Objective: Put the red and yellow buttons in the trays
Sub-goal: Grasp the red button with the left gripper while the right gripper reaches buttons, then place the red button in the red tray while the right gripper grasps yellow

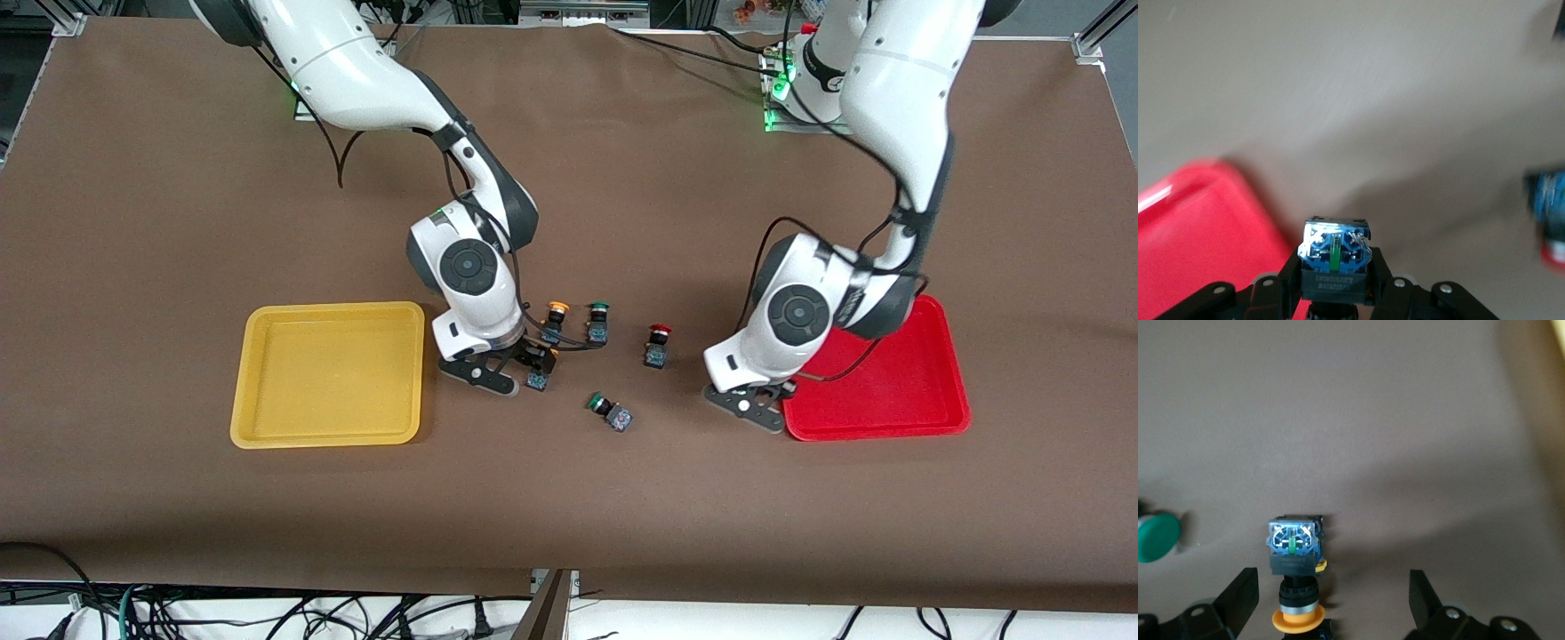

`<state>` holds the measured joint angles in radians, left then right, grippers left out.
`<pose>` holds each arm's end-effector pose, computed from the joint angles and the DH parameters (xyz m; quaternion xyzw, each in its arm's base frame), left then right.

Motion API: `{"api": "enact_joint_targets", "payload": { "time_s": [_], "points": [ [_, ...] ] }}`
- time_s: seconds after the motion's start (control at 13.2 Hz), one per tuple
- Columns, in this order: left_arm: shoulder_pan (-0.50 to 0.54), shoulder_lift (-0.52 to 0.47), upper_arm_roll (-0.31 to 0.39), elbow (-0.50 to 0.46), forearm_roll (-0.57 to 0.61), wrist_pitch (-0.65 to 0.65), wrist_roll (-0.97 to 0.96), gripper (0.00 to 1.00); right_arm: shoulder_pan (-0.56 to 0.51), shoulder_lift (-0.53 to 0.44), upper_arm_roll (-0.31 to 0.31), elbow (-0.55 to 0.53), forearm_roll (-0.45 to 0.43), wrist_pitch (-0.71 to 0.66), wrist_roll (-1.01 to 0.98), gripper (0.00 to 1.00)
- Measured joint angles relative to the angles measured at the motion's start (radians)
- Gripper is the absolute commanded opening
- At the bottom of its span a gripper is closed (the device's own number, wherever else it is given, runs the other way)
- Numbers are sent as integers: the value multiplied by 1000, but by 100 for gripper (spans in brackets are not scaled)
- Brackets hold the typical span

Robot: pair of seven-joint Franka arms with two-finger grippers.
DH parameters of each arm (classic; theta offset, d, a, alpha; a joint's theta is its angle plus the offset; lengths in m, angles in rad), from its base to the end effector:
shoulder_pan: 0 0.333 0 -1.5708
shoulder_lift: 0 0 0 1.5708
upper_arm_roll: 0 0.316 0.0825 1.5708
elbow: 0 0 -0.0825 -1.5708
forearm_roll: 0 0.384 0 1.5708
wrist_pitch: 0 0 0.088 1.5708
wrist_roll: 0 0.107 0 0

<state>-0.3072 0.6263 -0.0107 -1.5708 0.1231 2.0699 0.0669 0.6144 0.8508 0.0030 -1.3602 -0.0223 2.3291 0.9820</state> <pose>0.6534 -0.2073 0.2654 -0.9718 0.2219 0.0568 0.0564 0.6114 0.4330 0.2202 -0.9829 0.1745 -0.0465 0.0371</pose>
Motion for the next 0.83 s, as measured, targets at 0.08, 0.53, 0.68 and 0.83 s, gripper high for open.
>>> {"api": "enact_joint_targets", "payload": {
  "time_s": [0.08, 0.53, 0.68, 0.83],
  "points": [
    [18, -22, 11, -1, 2, -84, 33, 0, 6, 12, -1, 3, 0, 11, 6, 100],
    [213, 78, 35, -33, 32, -62, 257, 54, 17, 59, -3, 28, -1, 84, 24, 95],
    [212, 102, 25, -33, 32, -46, 259, 100, 19, 74, -3, 29, -3, 115, 25, 50],
    [200, 99, 19, -24, 32, -47, 258, 100, 20, 81, -3, 31, -5, 127, 25, 9]
  ]
}}
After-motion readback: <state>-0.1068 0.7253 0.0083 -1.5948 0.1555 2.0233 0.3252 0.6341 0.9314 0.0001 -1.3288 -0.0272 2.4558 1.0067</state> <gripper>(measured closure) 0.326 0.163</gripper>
